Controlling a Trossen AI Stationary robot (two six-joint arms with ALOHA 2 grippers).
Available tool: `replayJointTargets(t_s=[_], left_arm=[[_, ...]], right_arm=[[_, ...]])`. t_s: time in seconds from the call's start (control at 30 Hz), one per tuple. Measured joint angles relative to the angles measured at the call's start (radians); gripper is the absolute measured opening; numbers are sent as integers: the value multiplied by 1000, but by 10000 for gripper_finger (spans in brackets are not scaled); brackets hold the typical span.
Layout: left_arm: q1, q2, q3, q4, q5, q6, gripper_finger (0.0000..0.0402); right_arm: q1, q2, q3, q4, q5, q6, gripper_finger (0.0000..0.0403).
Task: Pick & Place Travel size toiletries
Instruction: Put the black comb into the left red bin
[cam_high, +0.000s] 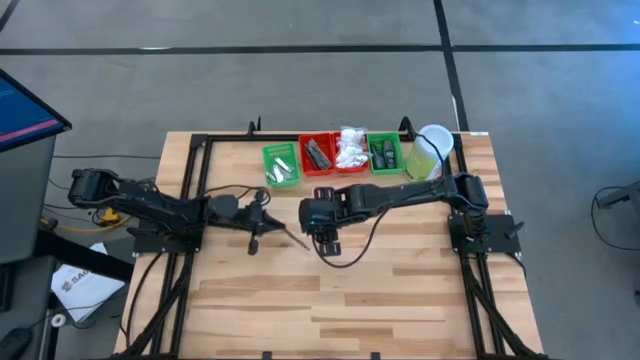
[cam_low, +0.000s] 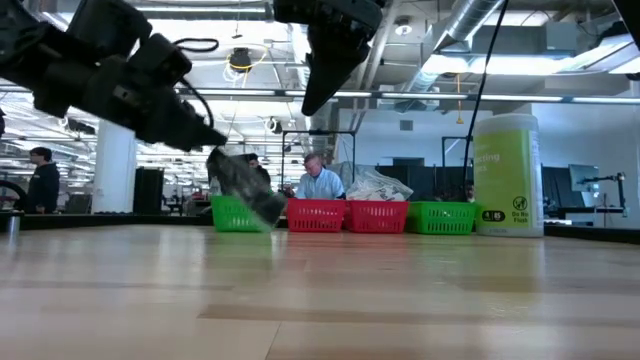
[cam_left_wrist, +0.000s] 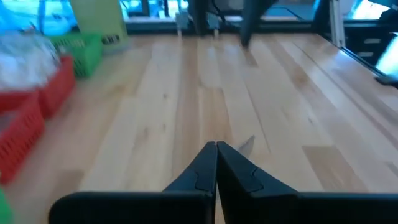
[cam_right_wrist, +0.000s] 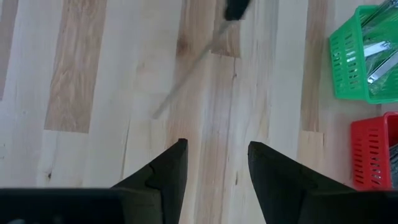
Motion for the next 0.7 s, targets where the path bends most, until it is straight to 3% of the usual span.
replayJointTargets(t_s=[0.27,0.7], left_arm=[[6,0,94,-42,-180,59,0],[128,0,265,-149,-219,121,0]], right_arm=[[24,0,0,-28,0,27,159],[107,0,0,-38,0,48,159]])
